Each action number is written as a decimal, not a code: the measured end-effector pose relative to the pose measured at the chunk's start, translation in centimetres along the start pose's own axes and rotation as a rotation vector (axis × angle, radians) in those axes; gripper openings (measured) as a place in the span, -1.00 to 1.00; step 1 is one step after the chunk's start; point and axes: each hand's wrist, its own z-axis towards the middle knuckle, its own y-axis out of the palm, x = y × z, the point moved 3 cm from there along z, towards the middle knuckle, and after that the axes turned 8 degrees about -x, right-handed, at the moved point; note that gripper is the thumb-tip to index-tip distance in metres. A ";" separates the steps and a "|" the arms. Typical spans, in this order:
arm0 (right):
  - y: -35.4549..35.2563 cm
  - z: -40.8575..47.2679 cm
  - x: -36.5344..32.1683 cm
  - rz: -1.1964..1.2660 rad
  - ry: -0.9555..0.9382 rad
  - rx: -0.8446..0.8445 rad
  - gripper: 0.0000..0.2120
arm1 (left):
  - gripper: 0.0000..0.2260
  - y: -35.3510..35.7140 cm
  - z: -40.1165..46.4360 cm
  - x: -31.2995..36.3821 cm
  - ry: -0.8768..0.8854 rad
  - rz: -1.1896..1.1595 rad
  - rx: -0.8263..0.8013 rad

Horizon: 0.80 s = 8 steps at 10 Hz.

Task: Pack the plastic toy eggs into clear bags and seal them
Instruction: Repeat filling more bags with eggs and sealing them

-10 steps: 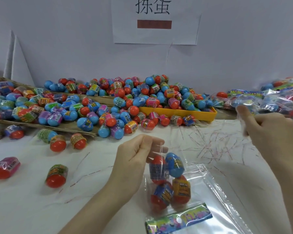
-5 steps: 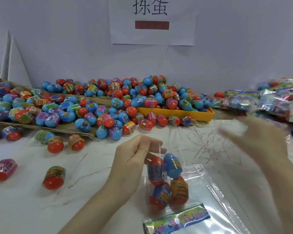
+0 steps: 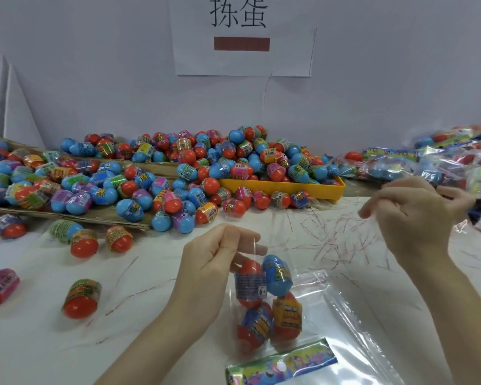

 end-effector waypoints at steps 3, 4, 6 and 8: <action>0.4 0.0 1.3 0.387 0.251 -0.319 -0.49 | -0.68 0.1 0.1 -0.2 -0.017 -0.001 -0.001; 0.0 0.3 1.7 0.066 0.130 0.016 -0.77 | -0.69 0.0 0.1 -0.2 -0.019 0.001 0.003; 0.5 0.1 -0.4 0.603 0.023 -0.101 -0.79 | -0.69 0.0 0.0 -0.2 -0.019 0.002 0.003; 1.0 0.0 -1.8 0.932 -0.022 -0.523 -0.46 | -0.69 0.0 0.1 -0.1 -0.024 0.004 0.004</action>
